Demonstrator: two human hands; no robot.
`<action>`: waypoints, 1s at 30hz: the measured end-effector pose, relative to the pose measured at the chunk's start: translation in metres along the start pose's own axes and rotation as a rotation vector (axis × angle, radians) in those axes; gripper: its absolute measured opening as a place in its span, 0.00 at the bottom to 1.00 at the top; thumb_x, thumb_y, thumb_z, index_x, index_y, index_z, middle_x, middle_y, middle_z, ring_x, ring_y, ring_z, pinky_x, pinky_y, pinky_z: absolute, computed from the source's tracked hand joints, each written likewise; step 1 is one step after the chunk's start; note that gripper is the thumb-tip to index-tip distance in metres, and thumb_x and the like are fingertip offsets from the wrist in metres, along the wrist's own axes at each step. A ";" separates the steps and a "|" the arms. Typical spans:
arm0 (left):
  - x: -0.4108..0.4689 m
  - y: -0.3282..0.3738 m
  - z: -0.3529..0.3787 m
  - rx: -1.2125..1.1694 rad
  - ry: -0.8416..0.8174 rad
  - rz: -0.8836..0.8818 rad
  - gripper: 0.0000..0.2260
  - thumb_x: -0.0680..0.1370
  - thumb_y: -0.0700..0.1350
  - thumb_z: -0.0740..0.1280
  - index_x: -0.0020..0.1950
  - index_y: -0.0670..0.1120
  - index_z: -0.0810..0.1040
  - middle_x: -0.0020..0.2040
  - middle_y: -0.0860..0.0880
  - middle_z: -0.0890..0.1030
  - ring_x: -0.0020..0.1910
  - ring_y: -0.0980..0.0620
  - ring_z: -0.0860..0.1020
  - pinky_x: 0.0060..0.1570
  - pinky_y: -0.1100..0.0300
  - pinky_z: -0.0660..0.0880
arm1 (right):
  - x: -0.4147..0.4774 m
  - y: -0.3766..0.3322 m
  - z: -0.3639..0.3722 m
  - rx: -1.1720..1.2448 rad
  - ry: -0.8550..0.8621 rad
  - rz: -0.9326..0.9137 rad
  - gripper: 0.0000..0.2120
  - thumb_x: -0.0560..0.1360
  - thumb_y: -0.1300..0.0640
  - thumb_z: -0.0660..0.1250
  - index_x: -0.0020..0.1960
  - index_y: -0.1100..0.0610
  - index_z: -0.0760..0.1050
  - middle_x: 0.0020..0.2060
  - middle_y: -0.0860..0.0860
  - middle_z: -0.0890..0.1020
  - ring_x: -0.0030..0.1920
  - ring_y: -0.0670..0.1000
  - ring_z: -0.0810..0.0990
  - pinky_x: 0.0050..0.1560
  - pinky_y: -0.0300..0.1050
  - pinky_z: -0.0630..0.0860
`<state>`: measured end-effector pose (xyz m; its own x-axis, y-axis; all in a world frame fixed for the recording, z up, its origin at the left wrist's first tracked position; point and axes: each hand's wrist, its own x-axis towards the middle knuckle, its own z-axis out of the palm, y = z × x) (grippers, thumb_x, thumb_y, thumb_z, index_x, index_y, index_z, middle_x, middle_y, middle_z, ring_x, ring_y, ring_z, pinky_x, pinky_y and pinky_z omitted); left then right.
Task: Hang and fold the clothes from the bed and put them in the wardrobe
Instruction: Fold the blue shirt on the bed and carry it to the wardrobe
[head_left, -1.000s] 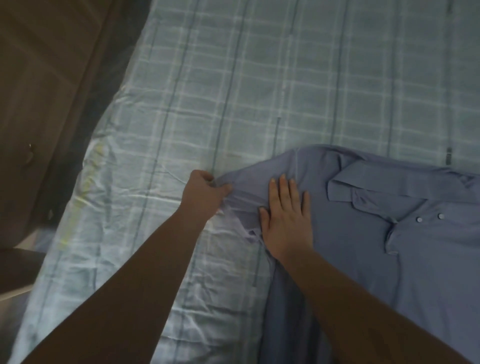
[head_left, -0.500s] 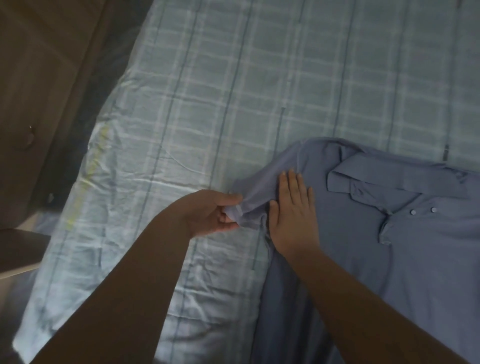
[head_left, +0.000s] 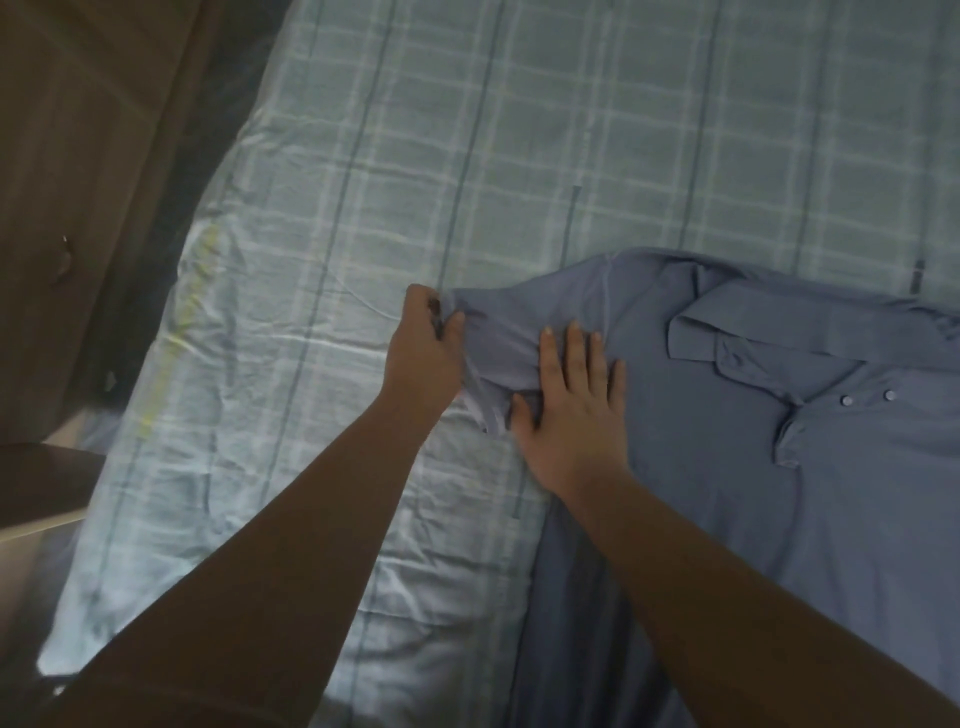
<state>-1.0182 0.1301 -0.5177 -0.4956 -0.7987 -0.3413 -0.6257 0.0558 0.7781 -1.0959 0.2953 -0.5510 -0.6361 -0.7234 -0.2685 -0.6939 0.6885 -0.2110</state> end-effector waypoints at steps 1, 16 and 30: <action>0.001 0.000 0.001 -0.017 0.009 -0.036 0.07 0.82 0.46 0.64 0.53 0.47 0.66 0.37 0.54 0.72 0.32 0.59 0.72 0.29 0.72 0.69 | 0.001 -0.001 0.001 -0.021 -0.014 -0.001 0.39 0.77 0.35 0.50 0.81 0.50 0.43 0.81 0.55 0.46 0.80 0.60 0.43 0.77 0.66 0.44; -0.018 -0.005 -0.001 -0.146 -0.133 -0.301 0.09 0.77 0.43 0.68 0.52 0.38 0.73 0.42 0.38 0.78 0.41 0.41 0.80 0.45 0.41 0.80 | 0.008 -0.015 0.001 -0.064 -0.099 0.017 0.52 0.66 0.20 0.49 0.80 0.46 0.39 0.80 0.60 0.41 0.78 0.67 0.38 0.72 0.74 0.42; -0.039 0.005 0.011 -0.256 0.015 -0.115 0.14 0.79 0.42 0.67 0.50 0.63 0.73 0.44 0.58 0.81 0.43 0.54 0.82 0.41 0.43 0.82 | -0.009 0.042 -0.003 -0.110 -0.065 0.023 0.31 0.82 0.41 0.42 0.81 0.49 0.38 0.81 0.53 0.44 0.80 0.57 0.42 0.76 0.66 0.43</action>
<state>-1.0088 0.1680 -0.5062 -0.4202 -0.7996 -0.4290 -0.5041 -0.1874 0.8430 -1.1198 0.3306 -0.5546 -0.6313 -0.7004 -0.3331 -0.7146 0.6922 -0.1010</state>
